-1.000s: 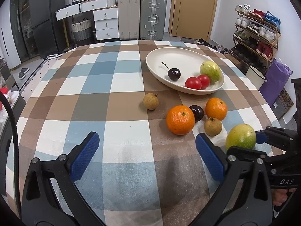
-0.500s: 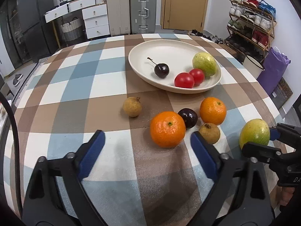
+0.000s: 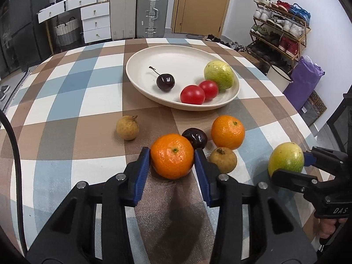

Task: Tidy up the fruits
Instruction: 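Carry the pomelo and orange over the cream plate with both grippers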

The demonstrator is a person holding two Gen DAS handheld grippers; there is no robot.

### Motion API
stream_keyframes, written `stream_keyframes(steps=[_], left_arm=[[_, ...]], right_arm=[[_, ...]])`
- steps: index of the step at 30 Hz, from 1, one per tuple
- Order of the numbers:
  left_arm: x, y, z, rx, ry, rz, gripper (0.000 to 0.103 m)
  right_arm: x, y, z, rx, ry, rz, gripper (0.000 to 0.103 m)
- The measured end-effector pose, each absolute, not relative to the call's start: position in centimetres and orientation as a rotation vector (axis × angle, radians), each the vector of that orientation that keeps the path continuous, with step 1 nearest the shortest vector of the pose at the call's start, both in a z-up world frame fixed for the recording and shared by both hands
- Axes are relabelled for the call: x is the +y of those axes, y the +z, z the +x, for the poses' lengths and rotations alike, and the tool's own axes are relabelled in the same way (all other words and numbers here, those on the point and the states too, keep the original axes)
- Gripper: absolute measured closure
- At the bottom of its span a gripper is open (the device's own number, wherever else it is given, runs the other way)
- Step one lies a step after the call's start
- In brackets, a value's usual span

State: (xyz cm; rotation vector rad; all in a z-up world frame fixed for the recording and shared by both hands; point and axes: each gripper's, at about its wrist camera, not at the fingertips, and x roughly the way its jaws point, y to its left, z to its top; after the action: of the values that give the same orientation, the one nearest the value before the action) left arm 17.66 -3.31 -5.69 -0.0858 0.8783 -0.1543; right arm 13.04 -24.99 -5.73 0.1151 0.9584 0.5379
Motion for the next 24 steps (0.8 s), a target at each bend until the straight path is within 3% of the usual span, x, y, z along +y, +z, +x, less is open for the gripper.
stream_keyframes(steps=[24], left_arm=[[-2.3, -1.8, 14.8, 0.787, -0.072, -0.061, 0.065]], right_arm=[[-25.0, -3.7, 13.8, 0.885, 0.553, 0.117, 0.05]])
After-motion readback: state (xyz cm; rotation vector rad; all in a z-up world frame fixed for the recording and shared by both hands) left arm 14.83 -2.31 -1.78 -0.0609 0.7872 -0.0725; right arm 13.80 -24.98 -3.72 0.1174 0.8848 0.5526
